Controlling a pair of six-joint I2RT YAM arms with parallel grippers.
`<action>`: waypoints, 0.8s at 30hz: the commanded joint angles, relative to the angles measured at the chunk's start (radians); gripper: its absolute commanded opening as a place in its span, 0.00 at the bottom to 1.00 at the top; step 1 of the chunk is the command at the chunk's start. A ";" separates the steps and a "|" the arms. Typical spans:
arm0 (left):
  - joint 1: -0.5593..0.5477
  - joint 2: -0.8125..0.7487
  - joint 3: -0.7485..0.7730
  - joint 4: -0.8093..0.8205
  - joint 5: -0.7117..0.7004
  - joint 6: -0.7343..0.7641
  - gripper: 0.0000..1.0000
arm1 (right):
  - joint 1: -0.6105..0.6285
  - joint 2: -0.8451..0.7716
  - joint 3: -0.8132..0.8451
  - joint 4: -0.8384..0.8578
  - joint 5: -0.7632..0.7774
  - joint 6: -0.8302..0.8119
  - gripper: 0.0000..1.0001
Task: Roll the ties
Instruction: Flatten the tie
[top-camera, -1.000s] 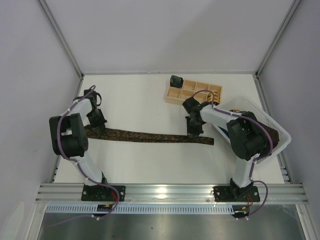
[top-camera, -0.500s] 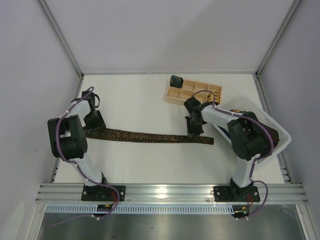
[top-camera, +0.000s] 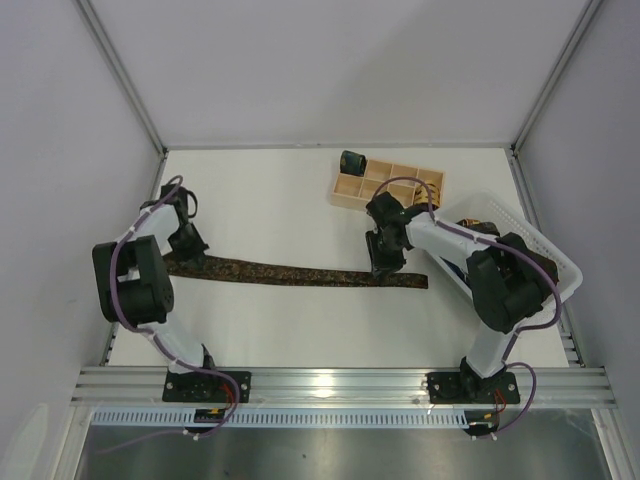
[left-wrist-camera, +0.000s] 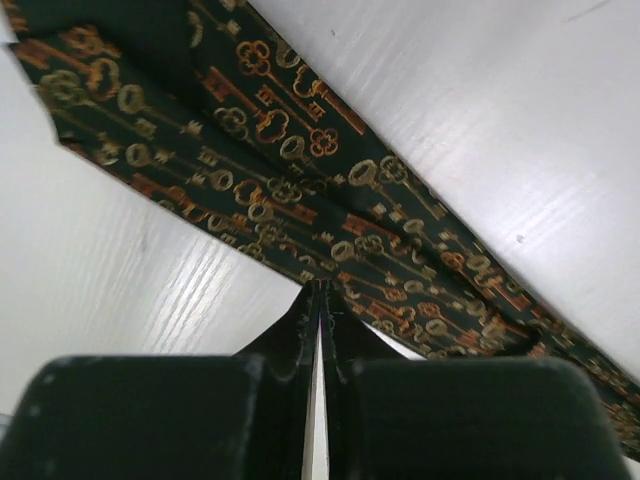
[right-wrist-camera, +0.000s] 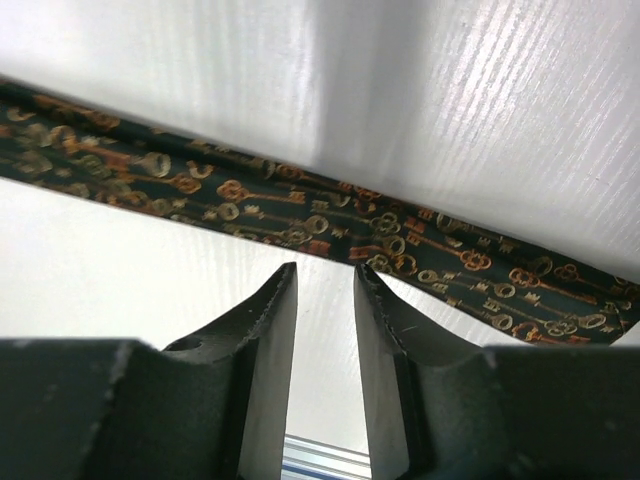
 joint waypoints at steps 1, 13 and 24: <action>0.011 0.073 -0.010 0.035 0.062 -0.040 0.04 | -0.003 -0.072 0.024 0.000 -0.050 -0.013 0.35; 0.138 0.308 0.108 -0.050 0.022 0.023 0.04 | -0.061 -0.044 0.047 -0.015 -0.058 0.009 0.35; 0.191 0.151 0.074 -0.061 -0.032 0.074 0.16 | -0.080 -0.011 0.044 -0.032 0.002 0.030 0.34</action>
